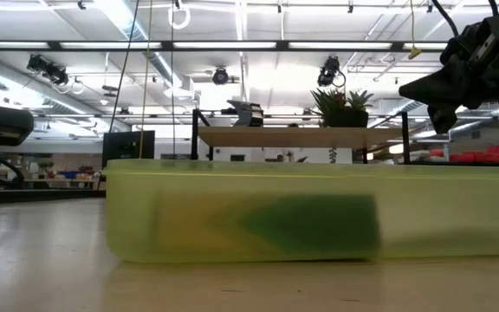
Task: Pack school essentials
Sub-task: Put the green scissors into the yellow supply box
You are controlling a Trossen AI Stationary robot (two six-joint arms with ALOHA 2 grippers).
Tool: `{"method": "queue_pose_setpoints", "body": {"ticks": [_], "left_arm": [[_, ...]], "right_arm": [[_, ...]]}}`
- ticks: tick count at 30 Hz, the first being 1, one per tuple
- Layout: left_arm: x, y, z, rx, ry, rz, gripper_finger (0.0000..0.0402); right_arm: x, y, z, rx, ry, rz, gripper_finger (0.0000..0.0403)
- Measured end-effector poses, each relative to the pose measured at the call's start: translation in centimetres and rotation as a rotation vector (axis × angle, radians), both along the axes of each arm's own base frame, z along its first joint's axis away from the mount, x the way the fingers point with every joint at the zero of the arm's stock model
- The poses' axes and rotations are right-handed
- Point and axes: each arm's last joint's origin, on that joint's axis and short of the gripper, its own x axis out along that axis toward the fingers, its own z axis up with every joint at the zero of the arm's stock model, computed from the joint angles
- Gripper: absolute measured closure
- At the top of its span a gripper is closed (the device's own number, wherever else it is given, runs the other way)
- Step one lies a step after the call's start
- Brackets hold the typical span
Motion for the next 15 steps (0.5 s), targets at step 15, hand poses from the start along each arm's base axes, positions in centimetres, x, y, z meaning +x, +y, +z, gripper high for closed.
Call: {"method": "queue_pose_setpoints", "body": {"ticks": [15], "left_arm": [[0.07,-0.1,-0.2,0.012,-0.007,-0.049,0.0325]], "right_arm": [[0.0,0.0,0.0,0.0,0.0,0.0,0.0397]]}}
